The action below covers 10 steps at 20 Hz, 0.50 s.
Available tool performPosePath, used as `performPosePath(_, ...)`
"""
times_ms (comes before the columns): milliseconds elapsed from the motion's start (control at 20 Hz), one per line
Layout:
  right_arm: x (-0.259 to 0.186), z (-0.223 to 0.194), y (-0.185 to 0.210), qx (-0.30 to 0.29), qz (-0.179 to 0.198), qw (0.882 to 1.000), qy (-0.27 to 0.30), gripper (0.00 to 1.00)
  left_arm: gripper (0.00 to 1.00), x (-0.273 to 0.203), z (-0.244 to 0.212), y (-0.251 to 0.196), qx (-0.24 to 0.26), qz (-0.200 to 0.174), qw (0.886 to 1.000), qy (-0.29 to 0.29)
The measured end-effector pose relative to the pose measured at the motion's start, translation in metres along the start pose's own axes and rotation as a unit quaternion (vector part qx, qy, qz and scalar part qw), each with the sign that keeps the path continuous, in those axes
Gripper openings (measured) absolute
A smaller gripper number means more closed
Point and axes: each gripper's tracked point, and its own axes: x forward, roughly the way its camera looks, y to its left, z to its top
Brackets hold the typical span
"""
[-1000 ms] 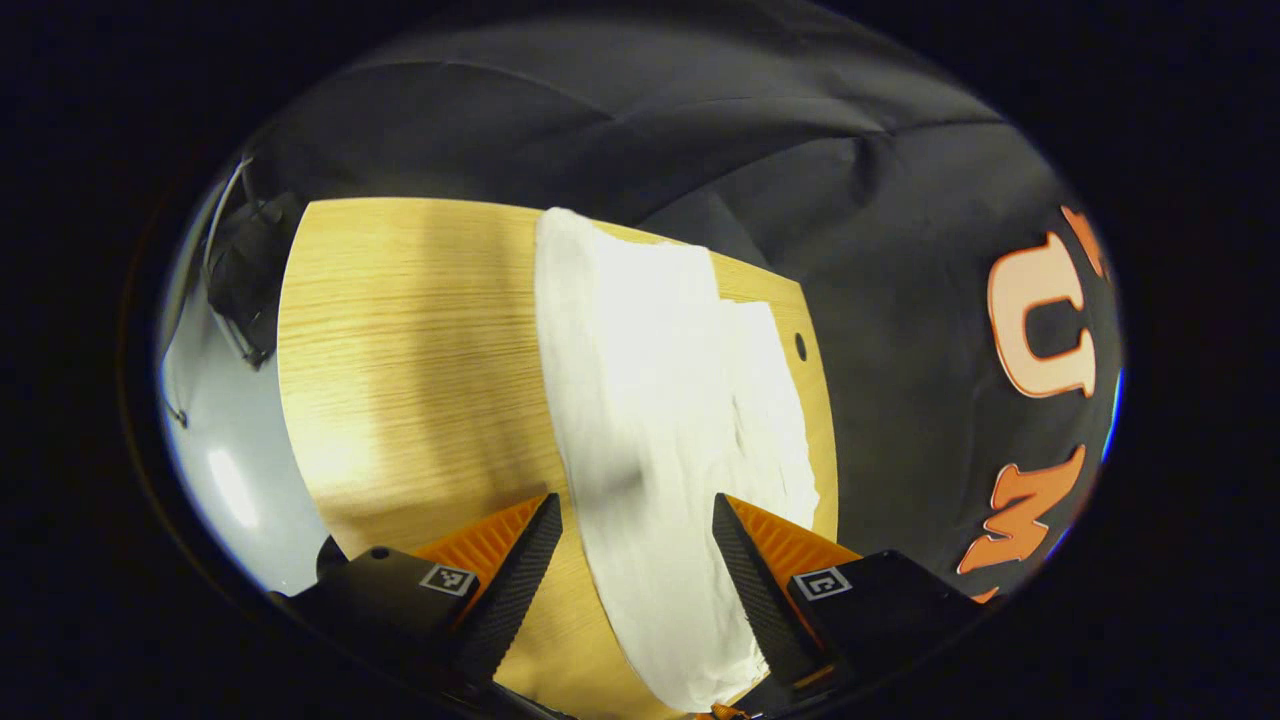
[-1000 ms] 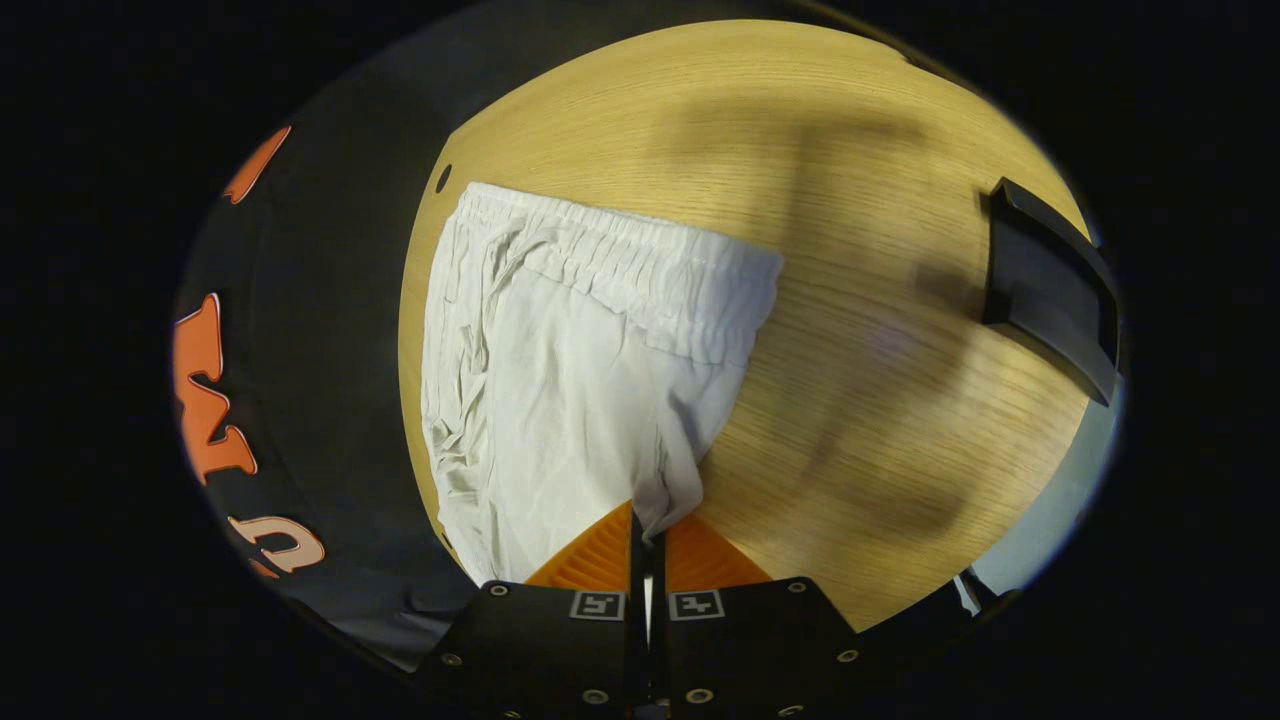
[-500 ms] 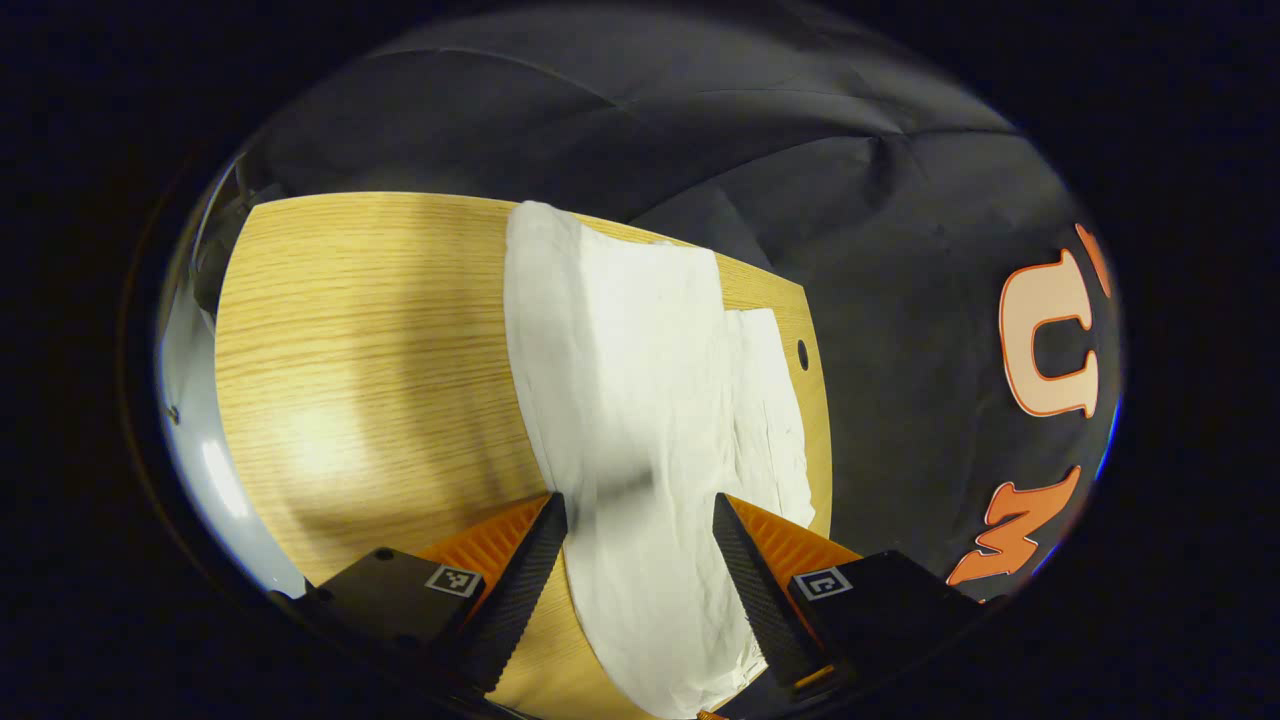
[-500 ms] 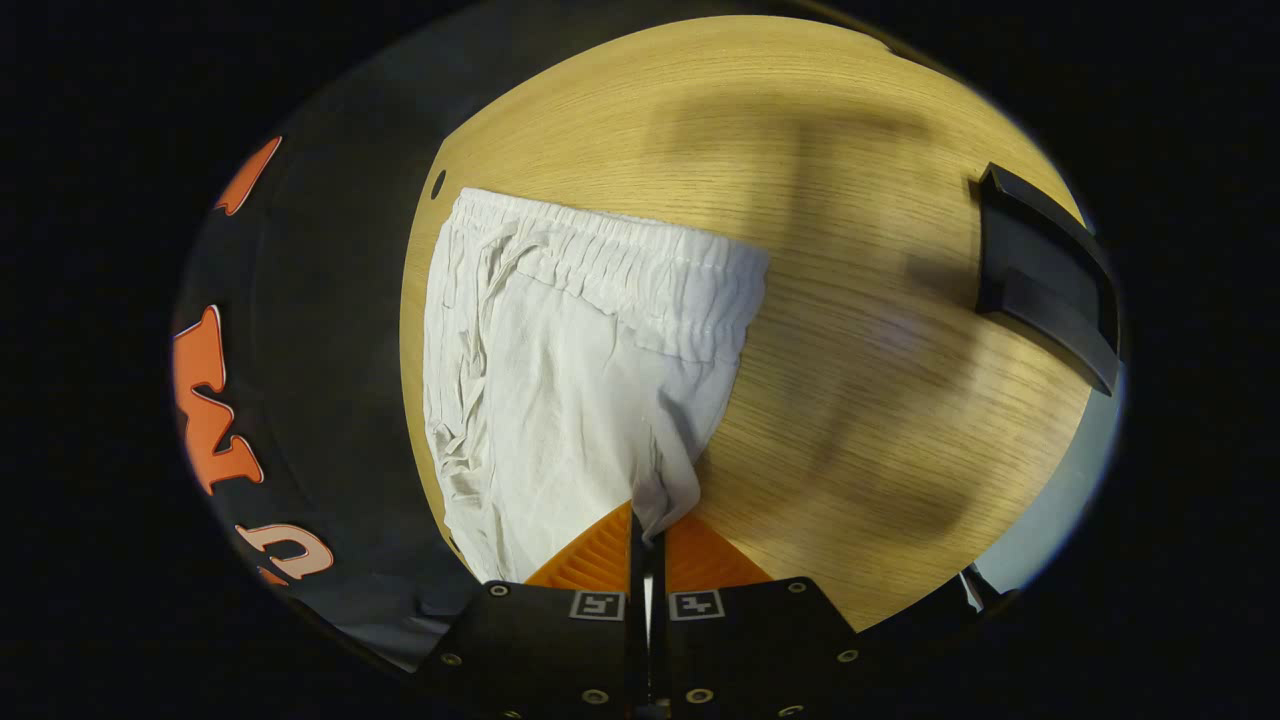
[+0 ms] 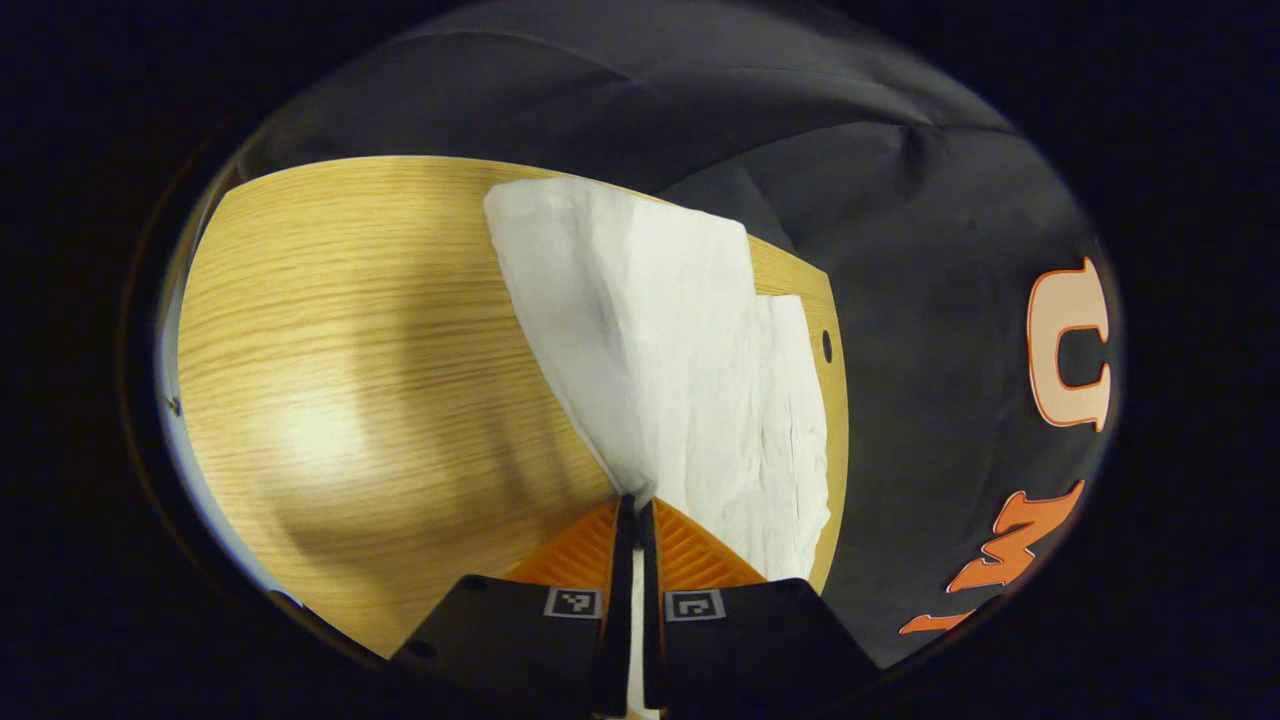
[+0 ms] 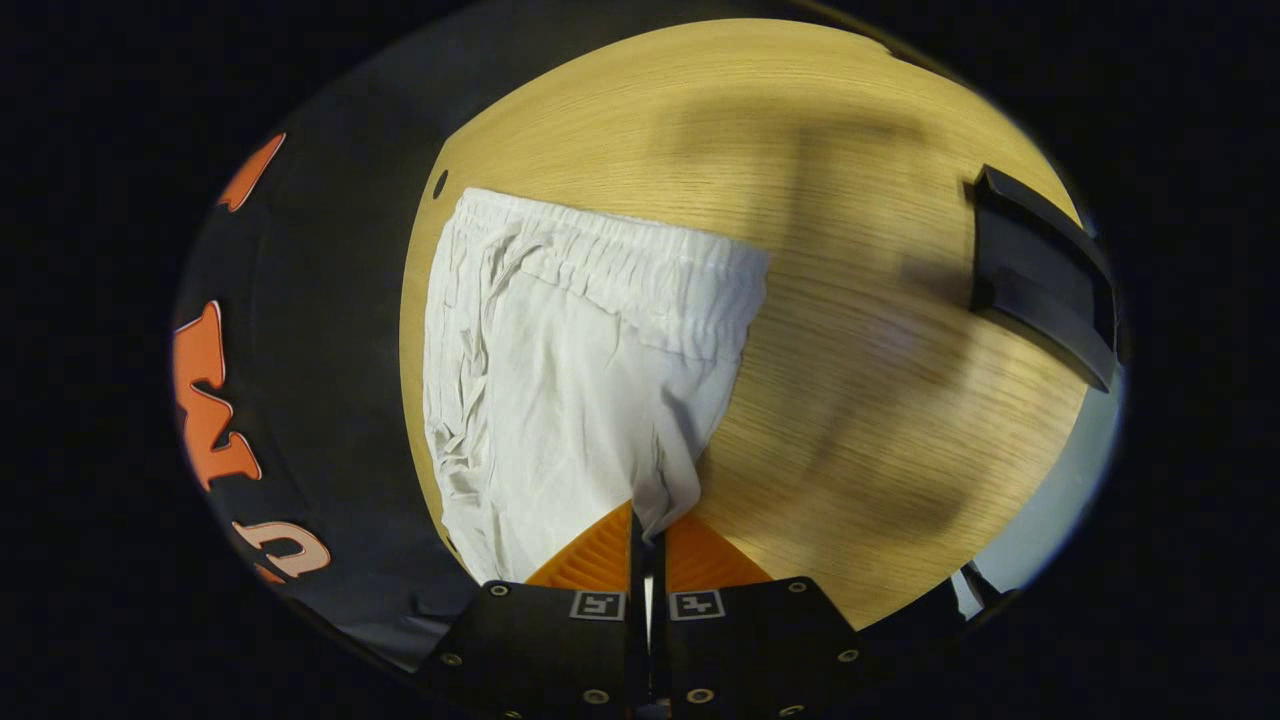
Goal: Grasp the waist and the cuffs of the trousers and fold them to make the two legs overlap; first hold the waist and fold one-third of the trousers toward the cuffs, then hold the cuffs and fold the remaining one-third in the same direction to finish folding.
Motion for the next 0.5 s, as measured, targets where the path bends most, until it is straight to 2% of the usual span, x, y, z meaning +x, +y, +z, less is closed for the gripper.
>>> performPosePath(100, -0.005, 0.002, 0.005, 0.000, 0.006, 1.000, -0.012, 0.02, 0.05, -0.008, 0.005, 0.000, 0.019, 0.009, 0.999, 0.026)
performPosePath(300, -0.019, 0.001, 0.015, 0.000, 0.022, 0.999, -0.032, 0.02, 0.04, -0.035, 0.039, -0.010, 0.062, 0.006, 0.997, 0.038)
performPosePath(350, -0.024, 0.002, 0.017, -0.004, 0.024, 0.999, -0.036, 0.01, 0.04, -0.040, 0.014, -0.014, 0.065, 0.002, 0.997, 0.042)
performPosePath(400, -0.030, 0.003, 0.020, -0.005, 0.026, 0.999, -0.043, 0.01, 0.04, -0.042, 0.034, -0.018, 0.067, -0.004, 0.997, 0.047)
performPosePath(500, -0.042, 0.007, 0.032, -0.002, 0.041, 0.998, -0.056, 0.01, 0.04, -0.056, 0.041, -0.032, 0.073, -0.016, 0.995, 0.060)
